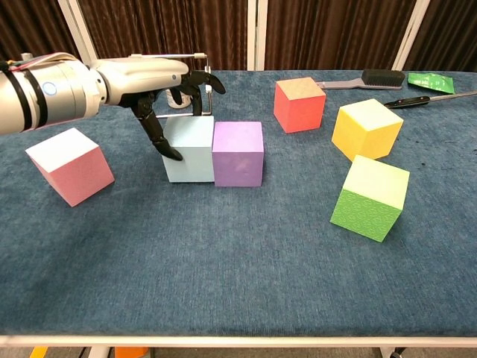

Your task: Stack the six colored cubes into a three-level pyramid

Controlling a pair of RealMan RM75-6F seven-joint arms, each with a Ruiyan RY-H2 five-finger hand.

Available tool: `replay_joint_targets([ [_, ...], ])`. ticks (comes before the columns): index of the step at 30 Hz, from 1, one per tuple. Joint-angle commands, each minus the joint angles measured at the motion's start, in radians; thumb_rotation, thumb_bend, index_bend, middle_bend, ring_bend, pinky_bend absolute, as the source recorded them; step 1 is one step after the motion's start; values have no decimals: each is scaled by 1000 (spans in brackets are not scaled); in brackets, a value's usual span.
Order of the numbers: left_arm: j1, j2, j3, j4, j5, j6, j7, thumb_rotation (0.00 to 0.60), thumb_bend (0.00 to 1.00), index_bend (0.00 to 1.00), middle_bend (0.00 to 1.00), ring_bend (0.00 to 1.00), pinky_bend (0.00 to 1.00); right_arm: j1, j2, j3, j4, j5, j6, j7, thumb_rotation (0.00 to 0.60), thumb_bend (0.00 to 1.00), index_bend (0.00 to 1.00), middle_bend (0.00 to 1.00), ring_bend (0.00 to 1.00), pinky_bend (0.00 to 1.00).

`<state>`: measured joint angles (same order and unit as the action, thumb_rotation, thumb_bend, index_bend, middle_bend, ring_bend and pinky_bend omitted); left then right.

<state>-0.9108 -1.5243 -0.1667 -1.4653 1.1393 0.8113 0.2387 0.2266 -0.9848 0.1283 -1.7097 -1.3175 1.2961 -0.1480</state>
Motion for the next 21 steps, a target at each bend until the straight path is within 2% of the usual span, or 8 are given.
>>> replay_joint_targets([
  [1, -2, -1, 1, 5, -3, -4, 0, 600, 0, 121, 445, 116, 244, 1, 0, -1, 0, 1, -2, 0, 600, 193, 0, 0, 0, 0],
  [21, -9, -7, 4, 10, -27, -13, -1, 600, 0, 121, 403, 116, 246, 7, 1, -4, 4, 21, -24, -6, 600, 199, 0, 0, 0, 0],
])
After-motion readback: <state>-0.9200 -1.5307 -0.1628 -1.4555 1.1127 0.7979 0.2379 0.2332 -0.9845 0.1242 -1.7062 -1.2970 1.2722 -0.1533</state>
